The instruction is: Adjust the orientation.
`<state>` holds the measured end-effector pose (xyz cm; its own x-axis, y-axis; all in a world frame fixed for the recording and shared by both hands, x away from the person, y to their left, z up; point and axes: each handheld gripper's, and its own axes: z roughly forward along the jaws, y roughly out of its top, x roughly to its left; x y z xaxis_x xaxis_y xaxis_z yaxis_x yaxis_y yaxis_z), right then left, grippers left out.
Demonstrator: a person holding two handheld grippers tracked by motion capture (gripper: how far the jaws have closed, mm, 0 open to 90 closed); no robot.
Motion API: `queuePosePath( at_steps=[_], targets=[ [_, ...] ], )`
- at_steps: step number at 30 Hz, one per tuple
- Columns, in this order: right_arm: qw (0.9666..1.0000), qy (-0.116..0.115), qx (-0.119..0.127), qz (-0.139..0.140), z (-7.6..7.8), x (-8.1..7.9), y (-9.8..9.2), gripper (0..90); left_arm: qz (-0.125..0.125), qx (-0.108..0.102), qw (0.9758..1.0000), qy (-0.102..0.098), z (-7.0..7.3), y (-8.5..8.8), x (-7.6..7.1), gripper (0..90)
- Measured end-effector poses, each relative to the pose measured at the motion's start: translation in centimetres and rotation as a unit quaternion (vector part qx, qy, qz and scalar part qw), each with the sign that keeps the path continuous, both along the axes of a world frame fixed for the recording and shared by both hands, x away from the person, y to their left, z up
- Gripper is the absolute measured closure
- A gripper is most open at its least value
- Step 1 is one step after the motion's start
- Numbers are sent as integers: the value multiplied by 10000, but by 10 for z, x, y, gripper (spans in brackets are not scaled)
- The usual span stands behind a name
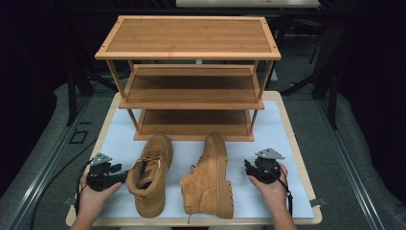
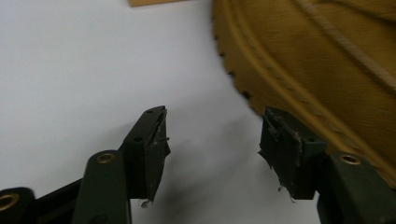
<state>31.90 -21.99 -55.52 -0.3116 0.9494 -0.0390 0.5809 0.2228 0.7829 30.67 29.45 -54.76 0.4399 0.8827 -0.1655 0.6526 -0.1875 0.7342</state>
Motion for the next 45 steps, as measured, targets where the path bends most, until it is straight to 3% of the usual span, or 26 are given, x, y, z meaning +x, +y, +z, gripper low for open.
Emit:
queuePosePath(
  at_steps=[3, 6, 7, 9, 12, 19, 23, 28, 32, 36, 40, 42, 45],
  targets=[
    [9997, -67, 100, 231, 1, -11, 0, 461, -8, -72, 10000, 41, 1, 2, -4, 523],
    [9993, -112, 254, 256, 3, -19, -3, 478, 122, -238, 9995, 143, 1, 6, -10, 511],
    [9993, -112, 254, 256, 3, -19, -3, 478, 122, -238, 9995, 143, 1, 6, -10, 506],
    [9986, -23, 479, 240, 3, -22, -7, 493, 213, -376, 9990, 126, 5, 5, -18, 491],
    [9984, 79, 539, 174, 2, -23, -9, 505, 231, -496, 9985, 57, 8, 3, -25, 496],
    [9977, 76, 607, 302, 3, -28, -8, 510, 59, -406, 9991, -91, 20, 0, -36, 527],
    [9977, -39, 673, 118, 4, -31, -10, 500, 53, -437, 9990, -54, 26, 1, -36, 527],
    [9968, -21, 798, 58, 4, -30, -12, 498, 46, -520, 9986, -25, 47, -1, -32, 527],
    [9964, 22, 844, 91, 4, -30, -12, 497, 29, -585, 9982, -124, 74, -4, -31, 555],
    [9959, 12, 896, 79, 4, -30, -13, 494, -61, -657, 9977, -136, 97, -11, -34, 523],
    [9954, 47, 949, 115, 4, -30, -15, 493, -209, -789, 9966, -95, 103, -18, -40, 522],
    [9958, 42, 917, 80, 4, -30, -14, 491, -154, -791, 9966, -170, 102, -21, -42, 513],
    [9957, 82, 923, 91, 3, -29, -13, 491, -77, -953, 9952, -184, 99, -22, -44, 508]
  ],
)
